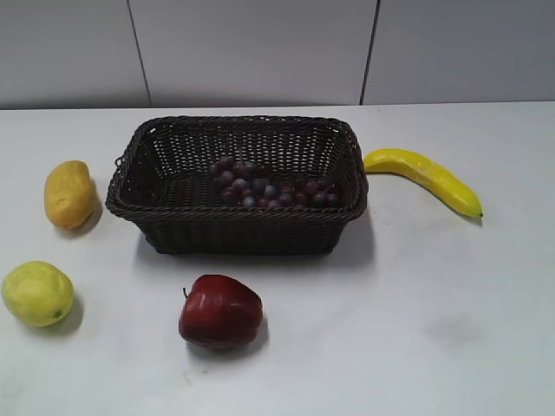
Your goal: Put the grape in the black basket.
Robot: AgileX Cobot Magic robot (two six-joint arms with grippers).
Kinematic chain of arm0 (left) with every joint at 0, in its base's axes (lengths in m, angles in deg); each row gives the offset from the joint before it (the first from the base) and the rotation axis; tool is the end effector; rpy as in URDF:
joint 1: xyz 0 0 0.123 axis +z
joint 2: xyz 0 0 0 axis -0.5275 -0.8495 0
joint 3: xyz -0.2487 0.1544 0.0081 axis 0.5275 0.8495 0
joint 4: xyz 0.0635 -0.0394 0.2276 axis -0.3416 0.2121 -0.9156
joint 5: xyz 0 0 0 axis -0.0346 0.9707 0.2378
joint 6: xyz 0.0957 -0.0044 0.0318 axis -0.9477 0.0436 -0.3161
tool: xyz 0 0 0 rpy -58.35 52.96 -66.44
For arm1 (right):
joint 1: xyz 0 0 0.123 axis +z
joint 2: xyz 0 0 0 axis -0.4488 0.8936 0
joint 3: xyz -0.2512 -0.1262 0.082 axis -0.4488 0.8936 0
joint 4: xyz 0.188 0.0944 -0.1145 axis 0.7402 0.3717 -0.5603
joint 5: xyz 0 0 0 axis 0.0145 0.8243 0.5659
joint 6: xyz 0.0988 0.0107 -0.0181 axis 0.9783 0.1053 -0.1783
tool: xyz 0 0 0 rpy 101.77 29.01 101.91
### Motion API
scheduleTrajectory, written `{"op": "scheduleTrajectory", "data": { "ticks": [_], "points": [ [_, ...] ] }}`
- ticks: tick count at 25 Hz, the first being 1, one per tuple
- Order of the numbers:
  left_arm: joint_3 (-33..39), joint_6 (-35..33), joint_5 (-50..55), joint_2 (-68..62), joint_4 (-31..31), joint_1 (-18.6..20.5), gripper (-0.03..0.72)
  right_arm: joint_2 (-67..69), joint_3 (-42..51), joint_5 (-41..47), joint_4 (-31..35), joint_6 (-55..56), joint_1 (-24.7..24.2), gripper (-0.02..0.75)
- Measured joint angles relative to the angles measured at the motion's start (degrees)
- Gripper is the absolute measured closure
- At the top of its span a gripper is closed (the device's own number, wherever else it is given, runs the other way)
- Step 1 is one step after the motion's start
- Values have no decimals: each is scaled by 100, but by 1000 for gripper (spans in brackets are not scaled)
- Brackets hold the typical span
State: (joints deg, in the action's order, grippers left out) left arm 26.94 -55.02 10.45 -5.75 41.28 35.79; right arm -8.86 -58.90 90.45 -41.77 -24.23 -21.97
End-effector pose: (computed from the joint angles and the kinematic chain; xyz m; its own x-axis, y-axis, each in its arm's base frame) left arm -0.0155 -0.0089 0.2638 -0.4704 0.0619 -0.8803 0.0438 0.9979 0.0467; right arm -0.0145 0.0008 0.2670 -0.4466 -0.0052 -0.8947 -0.0858 0.9956 0.0371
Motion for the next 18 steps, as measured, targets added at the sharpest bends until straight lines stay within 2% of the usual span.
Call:
{"op": "scheduleTrajectory", "data": {
  "ticks": [18],
  "points": [
    [0, 0, 0, 0, 0, 0, 455, -5, 0, -2, 0, -8, 0, 148]
  ]
}}
